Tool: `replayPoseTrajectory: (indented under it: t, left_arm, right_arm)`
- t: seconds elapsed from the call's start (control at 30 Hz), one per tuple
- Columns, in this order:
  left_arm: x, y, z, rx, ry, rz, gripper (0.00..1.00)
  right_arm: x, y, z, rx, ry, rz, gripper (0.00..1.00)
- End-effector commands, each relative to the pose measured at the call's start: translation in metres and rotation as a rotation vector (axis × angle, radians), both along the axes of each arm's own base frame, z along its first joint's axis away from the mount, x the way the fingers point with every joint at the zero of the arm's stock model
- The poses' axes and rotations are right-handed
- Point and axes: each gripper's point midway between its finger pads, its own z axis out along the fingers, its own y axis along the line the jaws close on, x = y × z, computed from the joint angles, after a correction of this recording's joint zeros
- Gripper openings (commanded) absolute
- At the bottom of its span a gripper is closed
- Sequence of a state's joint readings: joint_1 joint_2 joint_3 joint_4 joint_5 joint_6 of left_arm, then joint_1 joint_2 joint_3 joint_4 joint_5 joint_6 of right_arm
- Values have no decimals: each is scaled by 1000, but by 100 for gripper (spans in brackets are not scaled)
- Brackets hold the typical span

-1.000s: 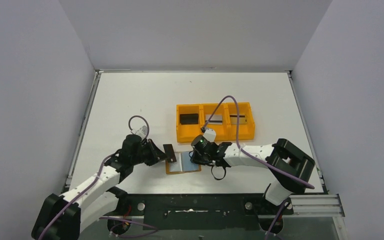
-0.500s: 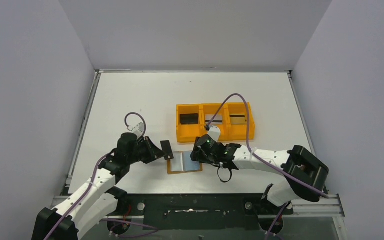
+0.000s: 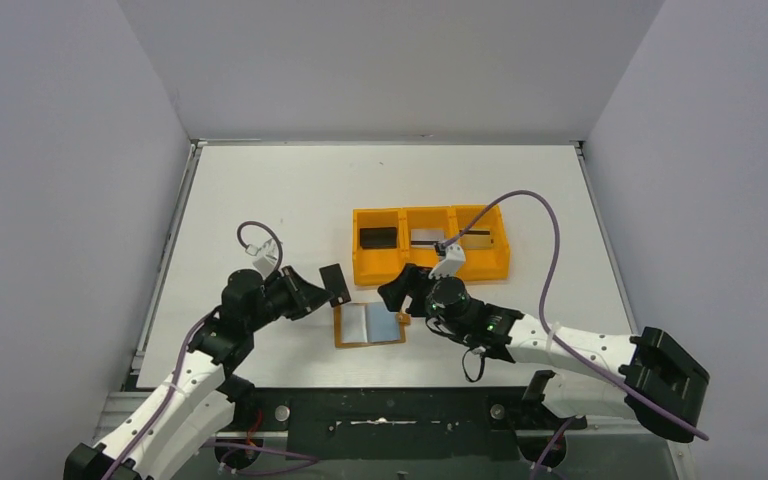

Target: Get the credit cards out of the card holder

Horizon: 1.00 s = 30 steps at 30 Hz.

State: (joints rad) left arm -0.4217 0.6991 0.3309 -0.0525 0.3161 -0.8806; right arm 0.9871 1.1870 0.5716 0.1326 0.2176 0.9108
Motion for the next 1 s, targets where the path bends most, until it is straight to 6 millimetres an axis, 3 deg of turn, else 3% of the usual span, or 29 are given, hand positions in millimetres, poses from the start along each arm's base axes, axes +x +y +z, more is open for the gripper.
replayPoseTrajectory:
  t: [0.0, 0.07, 0.2, 0.47, 0.67, 0.97]
  left_arm:
    - [8, 1, 37, -46, -156, 12, 0]
    - [5, 1, 41, -61, -177, 6, 0]
    - [-5, -6, 49, -127, -213, -44, 0]
    - [-16, -23, 58, -214, -224, -159, 0]
    - [-28, -36, 75, -281, -263, -284, 0]
    - [-34, -42, 67, -301, -224, -337, 0]
  right_arm:
    - [12, 2, 62, 226, -234, -7, 77]
    - [8, 3, 67, 250, -244, 23, 84]
    - [0, 11, 75, 282, -236, 102, 89]
    - [-14, 39, 98, 434, -230, 311, 85]
    - [-16, 59, 99, 498, -173, 431, 71]
    - [-24, 72, 104, 576, -150, 539, 34]
